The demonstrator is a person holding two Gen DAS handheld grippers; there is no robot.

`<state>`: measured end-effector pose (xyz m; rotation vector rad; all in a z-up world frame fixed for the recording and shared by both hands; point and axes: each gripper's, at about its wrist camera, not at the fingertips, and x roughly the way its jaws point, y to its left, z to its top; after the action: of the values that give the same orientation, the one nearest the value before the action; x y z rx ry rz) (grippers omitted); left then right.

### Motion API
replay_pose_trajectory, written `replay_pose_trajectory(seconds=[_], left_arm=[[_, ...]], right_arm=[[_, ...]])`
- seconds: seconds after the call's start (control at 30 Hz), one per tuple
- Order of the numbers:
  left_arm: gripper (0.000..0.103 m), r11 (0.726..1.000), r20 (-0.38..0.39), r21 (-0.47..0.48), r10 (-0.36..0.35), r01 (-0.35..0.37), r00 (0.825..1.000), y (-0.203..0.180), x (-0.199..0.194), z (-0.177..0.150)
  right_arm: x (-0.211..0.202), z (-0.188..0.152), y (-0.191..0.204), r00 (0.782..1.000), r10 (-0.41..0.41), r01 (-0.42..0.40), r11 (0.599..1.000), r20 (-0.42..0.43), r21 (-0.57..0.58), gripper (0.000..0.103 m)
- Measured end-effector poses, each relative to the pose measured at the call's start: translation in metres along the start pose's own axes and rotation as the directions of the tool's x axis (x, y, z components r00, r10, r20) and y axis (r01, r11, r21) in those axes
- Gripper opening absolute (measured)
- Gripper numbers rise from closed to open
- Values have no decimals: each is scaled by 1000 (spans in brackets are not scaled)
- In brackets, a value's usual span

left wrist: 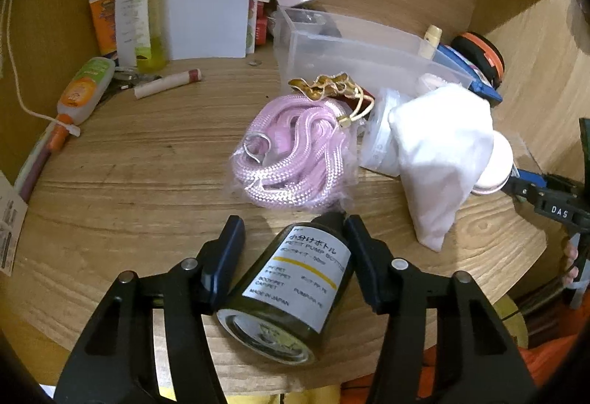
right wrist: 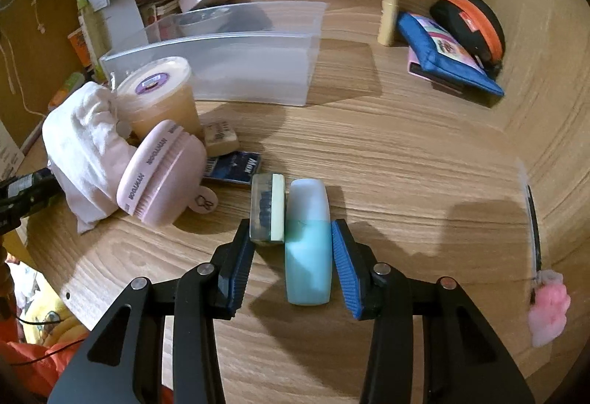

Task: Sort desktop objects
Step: 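Reach the right gripper to the pale green bottle while the left reaches the dark glass bottle, then grasp and carry both bottles into the clear plastic box, then release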

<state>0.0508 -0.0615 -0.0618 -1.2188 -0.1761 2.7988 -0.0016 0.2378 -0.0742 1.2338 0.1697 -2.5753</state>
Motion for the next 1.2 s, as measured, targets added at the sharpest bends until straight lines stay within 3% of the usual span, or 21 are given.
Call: replay_pose_trajectory(seconds=[0.17, 0.47, 0.53, 0.57, 0.73, 1.0, 1.2], left_arm=[[43, 1000, 19, -8, -22, 22, 1000, -6, -8, 6], [41, 999, 44, -2, -36, 37, 998, -15, -15, 13], [41, 999, 54, -4, -40, 40, 998, -15, -18, 15], [41, 999, 60, -7, -42, 42, 997, -15, -21, 16], [40, 999, 98, -12, -41, 42, 994, -14, -29, 24], [40, 998, 154, 3, -61, 61, 986, -20, -41, 42], [40, 995, 173, 0, -102, 104, 980, -24, -48, 67]], right_arm=[[1, 0, -5, 1000, -19, 20, 1000, -14, 23, 39], [-4, -7, -7, 999, -30, 30, 1000, -19, -3, 39], [-5, -9, -7, 999, -29, 29, 1000, -17, -8, 34], [-6, -9, -7, 999, -31, 31, 999, -16, -9, 22], [-9, -11, -14, 1000, 10, -9, 999, -11, 35, 22], [-38, 2, -20, 996, 29, -35, 997, 83, 74, 22], [-62, 25, -18, 982, 93, -104, 992, 162, 65, 22]])
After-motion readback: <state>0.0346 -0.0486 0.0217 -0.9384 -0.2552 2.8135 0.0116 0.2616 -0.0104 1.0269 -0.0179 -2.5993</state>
